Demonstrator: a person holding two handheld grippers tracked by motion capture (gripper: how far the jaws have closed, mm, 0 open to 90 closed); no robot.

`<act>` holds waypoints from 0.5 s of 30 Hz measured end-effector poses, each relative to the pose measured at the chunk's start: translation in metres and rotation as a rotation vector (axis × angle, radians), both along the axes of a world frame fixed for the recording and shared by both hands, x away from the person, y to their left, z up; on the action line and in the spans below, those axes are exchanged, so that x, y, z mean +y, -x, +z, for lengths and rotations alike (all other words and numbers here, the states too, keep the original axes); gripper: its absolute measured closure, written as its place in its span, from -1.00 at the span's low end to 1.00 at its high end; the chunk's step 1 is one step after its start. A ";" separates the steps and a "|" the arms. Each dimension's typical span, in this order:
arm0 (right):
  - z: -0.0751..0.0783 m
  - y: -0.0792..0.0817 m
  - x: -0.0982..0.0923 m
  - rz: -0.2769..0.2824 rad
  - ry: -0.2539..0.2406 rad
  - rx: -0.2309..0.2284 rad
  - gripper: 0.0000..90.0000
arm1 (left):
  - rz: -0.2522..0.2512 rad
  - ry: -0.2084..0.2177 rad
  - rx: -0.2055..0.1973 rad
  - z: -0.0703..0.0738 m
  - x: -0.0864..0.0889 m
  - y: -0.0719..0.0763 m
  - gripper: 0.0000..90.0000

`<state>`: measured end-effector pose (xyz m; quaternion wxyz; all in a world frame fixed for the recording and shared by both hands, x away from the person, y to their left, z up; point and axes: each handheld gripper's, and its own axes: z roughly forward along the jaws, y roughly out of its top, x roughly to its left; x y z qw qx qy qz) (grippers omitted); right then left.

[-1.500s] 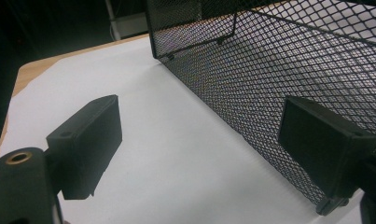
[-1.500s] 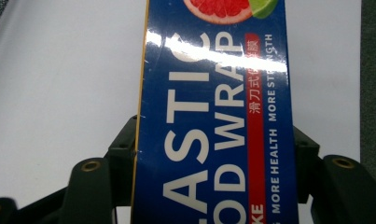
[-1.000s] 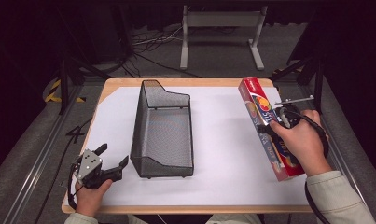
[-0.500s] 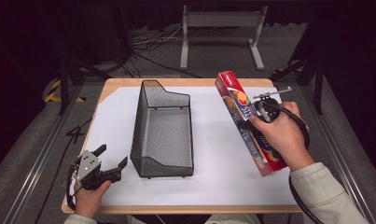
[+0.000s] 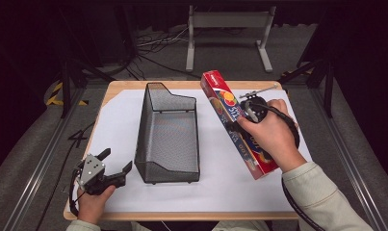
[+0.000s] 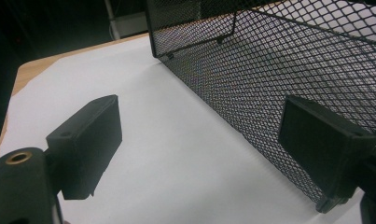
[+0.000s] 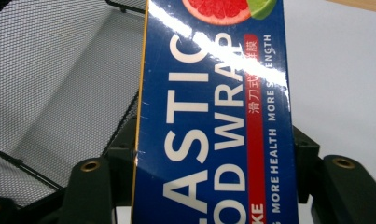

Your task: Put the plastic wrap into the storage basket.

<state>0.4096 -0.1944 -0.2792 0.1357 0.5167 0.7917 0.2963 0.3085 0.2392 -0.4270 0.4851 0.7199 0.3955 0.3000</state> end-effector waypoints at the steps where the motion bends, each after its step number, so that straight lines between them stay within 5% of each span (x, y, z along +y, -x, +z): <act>1: 0.000 0.000 0.003 0.004 0.003 0.000 -0.13 | -0.002 0.000 -0.001 0.000 0.000 -0.001 -0.68; 15: 0.007 -0.003 0.044 0.067 -0.025 0.001 -0.13 | -0.010 0.001 0.003 0.000 -0.002 -0.003 -0.68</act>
